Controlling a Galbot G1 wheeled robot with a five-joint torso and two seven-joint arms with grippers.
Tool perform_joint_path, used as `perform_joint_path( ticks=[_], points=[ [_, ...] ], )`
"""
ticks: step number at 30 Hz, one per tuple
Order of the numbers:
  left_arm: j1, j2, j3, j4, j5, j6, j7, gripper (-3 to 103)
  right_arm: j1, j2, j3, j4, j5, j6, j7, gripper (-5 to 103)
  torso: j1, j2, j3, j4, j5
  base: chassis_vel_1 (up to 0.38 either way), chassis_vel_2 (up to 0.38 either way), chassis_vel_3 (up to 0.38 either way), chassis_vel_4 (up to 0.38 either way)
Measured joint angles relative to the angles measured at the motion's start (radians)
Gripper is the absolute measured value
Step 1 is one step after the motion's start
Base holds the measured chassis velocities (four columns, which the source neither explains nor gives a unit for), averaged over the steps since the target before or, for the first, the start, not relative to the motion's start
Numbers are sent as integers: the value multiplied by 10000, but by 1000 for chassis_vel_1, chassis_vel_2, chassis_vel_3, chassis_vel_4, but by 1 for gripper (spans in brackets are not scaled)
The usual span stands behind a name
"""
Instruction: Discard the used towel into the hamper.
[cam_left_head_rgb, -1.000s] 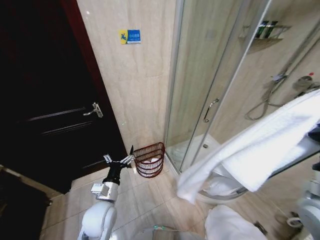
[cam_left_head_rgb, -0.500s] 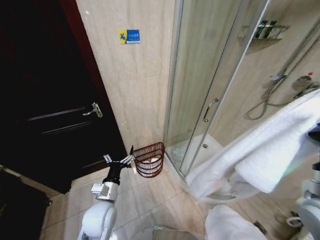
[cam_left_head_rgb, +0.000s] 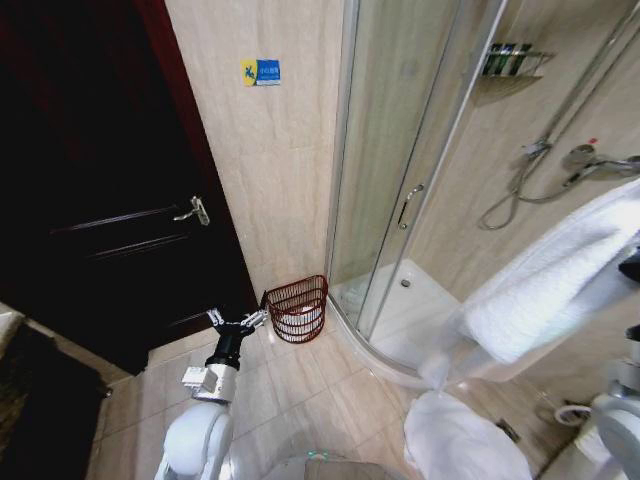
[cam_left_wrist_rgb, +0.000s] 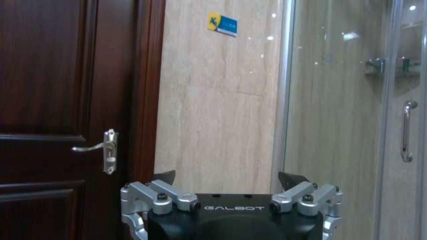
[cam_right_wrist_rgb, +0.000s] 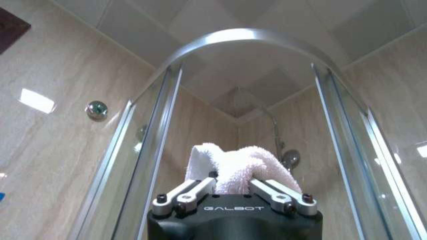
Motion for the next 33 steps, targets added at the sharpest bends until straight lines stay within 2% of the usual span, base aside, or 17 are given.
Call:
perform_joint_path(
  ticks=[15,33],
  points=[
    [-4,0,0,0,0,0,0,100,-48,36,-1,1,-128,9,-70,5,12,-7,5,-1,0,-19,23,18,-3],
    [-3,0,0,0,0,0,0,100,-106,41,-13,0,-167,46,-232,5,14,-6,5,0,2,61,54,63,61]
  ],
)
